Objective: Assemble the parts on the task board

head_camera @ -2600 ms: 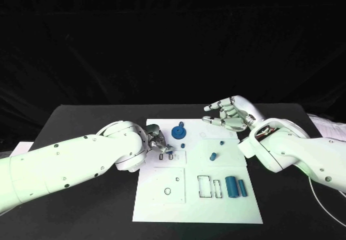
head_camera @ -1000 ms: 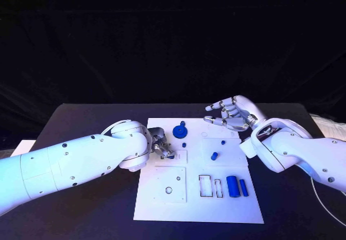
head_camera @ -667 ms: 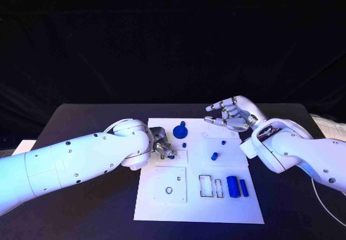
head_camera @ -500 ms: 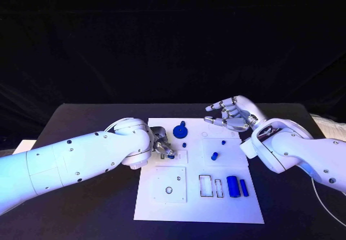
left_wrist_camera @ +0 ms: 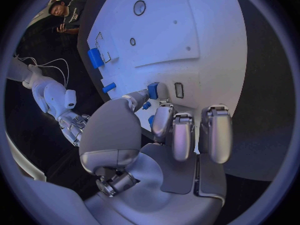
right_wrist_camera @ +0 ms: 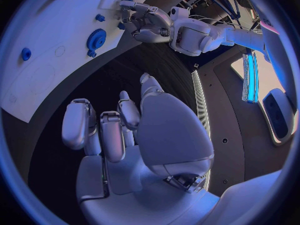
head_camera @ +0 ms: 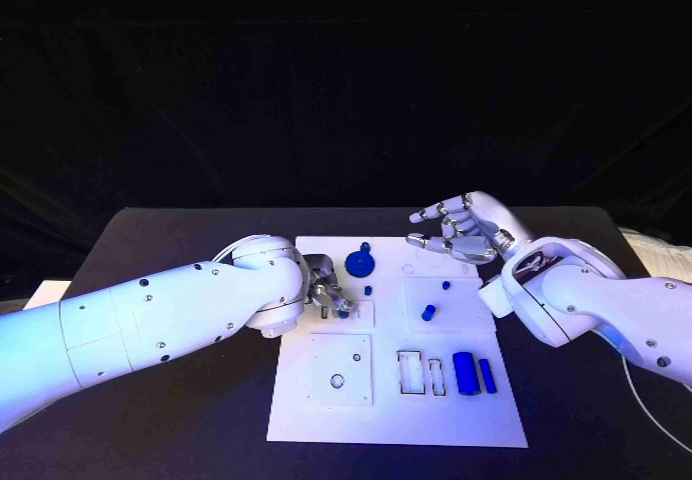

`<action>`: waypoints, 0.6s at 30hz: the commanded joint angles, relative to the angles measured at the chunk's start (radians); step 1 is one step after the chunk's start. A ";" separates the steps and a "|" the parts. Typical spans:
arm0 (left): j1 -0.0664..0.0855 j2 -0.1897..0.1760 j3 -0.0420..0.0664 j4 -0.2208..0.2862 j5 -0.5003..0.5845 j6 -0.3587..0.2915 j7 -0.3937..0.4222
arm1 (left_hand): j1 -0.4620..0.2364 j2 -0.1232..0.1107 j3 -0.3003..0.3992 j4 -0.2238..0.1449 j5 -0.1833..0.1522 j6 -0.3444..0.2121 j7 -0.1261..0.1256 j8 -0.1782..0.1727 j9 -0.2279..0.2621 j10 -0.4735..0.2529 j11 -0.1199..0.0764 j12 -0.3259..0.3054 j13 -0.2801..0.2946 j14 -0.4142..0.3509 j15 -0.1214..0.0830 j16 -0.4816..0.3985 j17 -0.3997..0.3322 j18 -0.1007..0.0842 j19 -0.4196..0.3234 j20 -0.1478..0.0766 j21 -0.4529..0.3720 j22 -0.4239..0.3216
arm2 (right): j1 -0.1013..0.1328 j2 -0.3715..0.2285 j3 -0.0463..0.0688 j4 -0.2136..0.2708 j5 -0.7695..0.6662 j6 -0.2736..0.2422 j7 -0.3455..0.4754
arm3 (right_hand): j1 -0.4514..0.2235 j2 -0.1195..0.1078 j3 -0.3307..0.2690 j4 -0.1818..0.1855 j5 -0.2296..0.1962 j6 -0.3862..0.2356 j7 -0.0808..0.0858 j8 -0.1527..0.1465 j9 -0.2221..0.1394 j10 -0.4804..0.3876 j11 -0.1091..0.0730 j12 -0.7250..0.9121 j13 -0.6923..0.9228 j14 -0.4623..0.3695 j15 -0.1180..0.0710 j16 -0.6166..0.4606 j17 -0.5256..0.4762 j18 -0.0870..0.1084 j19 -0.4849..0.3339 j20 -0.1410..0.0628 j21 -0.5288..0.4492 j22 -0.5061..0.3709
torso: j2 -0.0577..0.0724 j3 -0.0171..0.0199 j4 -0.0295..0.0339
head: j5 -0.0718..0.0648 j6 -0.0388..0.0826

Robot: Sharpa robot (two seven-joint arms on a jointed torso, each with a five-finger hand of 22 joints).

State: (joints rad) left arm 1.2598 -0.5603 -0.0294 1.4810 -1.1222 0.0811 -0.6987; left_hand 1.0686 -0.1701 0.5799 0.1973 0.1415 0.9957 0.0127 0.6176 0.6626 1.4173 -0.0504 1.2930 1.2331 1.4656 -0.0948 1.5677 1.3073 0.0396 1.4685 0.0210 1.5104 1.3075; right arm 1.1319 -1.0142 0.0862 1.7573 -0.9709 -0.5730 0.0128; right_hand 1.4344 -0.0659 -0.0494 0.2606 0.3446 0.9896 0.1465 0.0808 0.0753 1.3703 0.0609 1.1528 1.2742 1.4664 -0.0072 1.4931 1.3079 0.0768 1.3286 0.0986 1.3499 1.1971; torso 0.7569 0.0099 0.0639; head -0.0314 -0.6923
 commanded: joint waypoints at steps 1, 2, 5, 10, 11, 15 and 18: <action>-0.009 0.007 -0.007 0.000 0.015 0.043 -0.048 | -0.010 -0.001 -0.007 0.003 0.004 0.008 -0.001 -0.001 0.001 0.007 -0.003 0.003 0.001 0.105 -0.007 0.003 0.264 -0.017 0.052 -0.008 0.004 0.177 | 0.000 0.000 0.000 0.002 -0.014 0.009 0.000 | 0.000 0.011 -0.007 -0.001 0.007 0.006 -0.003 0.005 0.001 0.001 -0.005 0.003 -0.002 0.070 -0.008 -0.004 0.112 0.008 -0.006 -0.004 -0.006 -0.001 | 0.001 -0.0005 -0.0001 | 0.000 0.000; -0.009 0.007 -0.007 -0.002 0.014 0.042 -0.048 | -0.014 -0.002 -0.010 0.005 0.004 0.010 -0.002 0.000 0.001 0.007 -0.004 0.003 0.000 0.105 -0.007 0.003 0.264 -0.017 0.052 -0.008 0.004 0.177 | 0.000 0.000 0.000 0.002 -0.014 0.009 0.000 | 0.000 0.011 -0.007 -0.001 0.007 0.006 -0.003 0.005 0.001 0.001 -0.005 0.003 -0.002 0.070 -0.008 -0.004 0.112 0.008 -0.006 -0.004 -0.006 -0.001 | 0.001 -0.0005 0.0001 | -0.001 0.000; -0.008 0.008 -0.007 -0.005 0.013 0.041 -0.049 | -0.025 -0.004 -0.018 0.014 0.003 0.012 -0.003 0.001 0.003 0.008 -0.004 0.002 0.000 0.105 -0.008 0.003 0.264 -0.017 0.052 -0.009 0.004 0.178 | 0.000 0.000 0.000 0.001 -0.014 0.009 0.000 | 0.001 0.011 -0.007 -0.001 0.007 0.006 -0.003 0.005 0.001 0.001 -0.005 0.002 -0.002 0.070 -0.008 -0.004 0.112 0.008 -0.006 -0.004 -0.007 -0.001 | 0.000 -0.0005 0.0003 | -0.001 0.000; -0.008 0.007 -0.005 -0.011 0.012 0.038 -0.050 | -0.053 -0.009 -0.048 0.041 0.002 0.020 -0.005 0.008 0.007 0.008 -0.006 0.001 -0.001 0.105 -0.010 0.003 0.264 -0.018 0.055 -0.011 0.006 0.182 | 0.000 0.000 0.000 0.001 -0.012 0.010 0.000 | 0.000 0.011 -0.007 -0.001 0.007 0.006 -0.003 0.005 0.000 0.000 -0.005 0.001 -0.003 0.070 -0.008 -0.004 0.111 0.008 -0.006 -0.004 -0.007 -0.002 | 0.000 -0.0011 0.0002 | -0.001 0.001; -0.008 0.006 -0.005 -0.012 0.012 0.038 -0.050 | -0.058 -0.011 -0.056 0.047 0.001 0.021 -0.005 0.009 0.007 0.009 -0.006 0.002 0.000 0.105 -0.010 0.003 0.264 -0.018 0.055 -0.011 0.007 0.183 | 0.000 0.000 0.000 0.000 -0.011 0.010 0.000 | 0.000 0.011 -0.007 -0.001 0.007 0.006 -0.003 0.005 0.000 0.000 -0.005 0.001 -0.003 0.070 -0.008 -0.004 0.111 0.008 -0.006 -0.004 -0.007 -0.002 | 0.000 -0.0014 0.0002 | -0.002 0.002; -0.008 0.002 -0.003 -0.014 0.009 0.038 -0.050 | -0.074 -0.013 -0.110 0.075 0.000 0.026 -0.008 0.015 0.012 0.013 -0.008 0.006 0.005 0.105 -0.011 0.003 0.264 -0.019 0.058 -0.013 0.009 0.188 | 0.000 -0.001 0.000 0.000 -0.008 0.011 0.000 | -0.001 0.011 -0.008 0.000 0.007 0.006 -0.003 0.004 0.000 0.000 -0.005 0.001 -0.003 0.070 -0.008 -0.005 0.111 0.008 -0.007 -0.004 -0.008 -0.002 | 0.000 -0.0015 0.0001 | -0.002 0.000; -0.008 -0.002 -0.002 -0.015 0.008 0.041 -0.050 | -0.085 -0.008 -0.172 0.090 -0.003 0.029 -0.008 0.019 0.014 0.015 -0.009 0.008 0.007 0.105 -0.012 0.003 0.264 -0.021 0.061 -0.014 0.012 0.193 | 0.000 -0.001 0.000 -0.001 -0.007 0.013 -0.002 | -0.001 0.011 -0.009 0.001 0.007 0.006 -0.003 0.004 0.000 -0.001 -0.005 0.000 -0.004 0.069 -0.008 -0.005 0.110 0.008 -0.007 -0.004 -0.008 -0.003 | 0.000 -0.0015 0.0001 | -0.002 0.001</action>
State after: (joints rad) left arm 1.2573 -0.5603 -0.0275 1.4687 -1.1216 0.0868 -0.6954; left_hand 0.9907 -0.1755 0.4156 0.2848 0.1423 1.0165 0.0031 0.6326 0.6763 1.4264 -0.0595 1.2976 1.2399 1.4655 -0.1021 1.5677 1.3079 0.0376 1.4685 0.0137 1.5169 1.3074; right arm 1.1321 -1.0151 0.0864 1.7561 -0.9718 -0.5727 0.0118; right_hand 1.4344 -0.0659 -0.0522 0.2635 0.3484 0.9896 0.1465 0.0807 0.0753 1.3702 0.0610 1.1528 1.2715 1.4664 -0.0072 1.4931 1.3078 0.0768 1.3265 0.0965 1.3458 1.1951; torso 0.7570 0.0085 0.0639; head -0.0334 -0.6912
